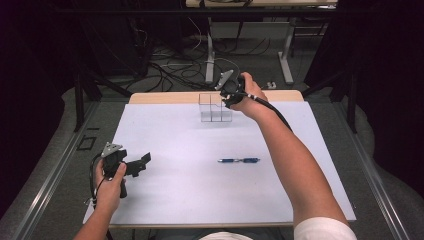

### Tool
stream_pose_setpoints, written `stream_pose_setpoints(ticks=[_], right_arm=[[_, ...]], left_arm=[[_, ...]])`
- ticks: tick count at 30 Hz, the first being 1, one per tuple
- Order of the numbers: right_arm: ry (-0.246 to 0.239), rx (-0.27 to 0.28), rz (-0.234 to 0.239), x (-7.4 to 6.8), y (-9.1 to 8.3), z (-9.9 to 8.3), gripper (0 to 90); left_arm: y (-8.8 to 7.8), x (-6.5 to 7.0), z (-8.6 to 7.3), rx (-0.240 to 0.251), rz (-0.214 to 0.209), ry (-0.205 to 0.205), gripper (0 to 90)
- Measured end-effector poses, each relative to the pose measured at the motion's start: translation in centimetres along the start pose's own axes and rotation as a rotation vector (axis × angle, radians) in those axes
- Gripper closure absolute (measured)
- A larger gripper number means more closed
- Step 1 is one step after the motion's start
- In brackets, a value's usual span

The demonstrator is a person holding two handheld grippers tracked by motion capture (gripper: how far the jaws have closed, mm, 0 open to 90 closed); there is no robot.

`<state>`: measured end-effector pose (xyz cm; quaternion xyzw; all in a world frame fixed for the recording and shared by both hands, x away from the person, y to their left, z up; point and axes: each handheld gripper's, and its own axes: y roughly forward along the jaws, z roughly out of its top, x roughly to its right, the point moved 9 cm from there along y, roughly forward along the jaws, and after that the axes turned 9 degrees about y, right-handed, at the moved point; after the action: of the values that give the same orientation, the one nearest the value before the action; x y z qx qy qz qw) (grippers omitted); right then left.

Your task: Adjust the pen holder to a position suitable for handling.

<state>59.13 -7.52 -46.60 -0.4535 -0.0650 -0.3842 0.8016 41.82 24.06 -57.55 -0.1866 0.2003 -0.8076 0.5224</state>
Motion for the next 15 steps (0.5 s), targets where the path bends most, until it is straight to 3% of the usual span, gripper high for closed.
stream_pose_setpoints(ticks=[1, 3, 5, 8, 15], right_arm=[[-0.035, -0.02, 0.018, 0.0, 0.2, 0.1, 48.6], [-0.05, -0.033, 0.024, -0.1, 0.3, 0.1, 48.9], [-0.094, -0.011, 0.015, -0.3, 0.9, 0.6, 50.1], [-0.144, -0.03, 0.028, -0.7, 1.4, 0.7, 50.4], [-0.223, -0.062, 0.064, -1.7, 2.9, 0.1, 51.4]], left_arm=[[0.0, 0.0, 0.0, 0.001, 0.0, 0.0, 0.2], [0.0, 0.0, 0.0, 0.002, -0.001, 0.0, 0.2], [-0.1, 0.0, 0.0, 0.0, -0.001, 0.002, 0.2], [-0.1, 0.0, 0.0, 0.003, -0.001, -0.001, 0.2], [-0.2, -0.1, 0.0, 0.006, -0.004, -0.005, 0.2]])
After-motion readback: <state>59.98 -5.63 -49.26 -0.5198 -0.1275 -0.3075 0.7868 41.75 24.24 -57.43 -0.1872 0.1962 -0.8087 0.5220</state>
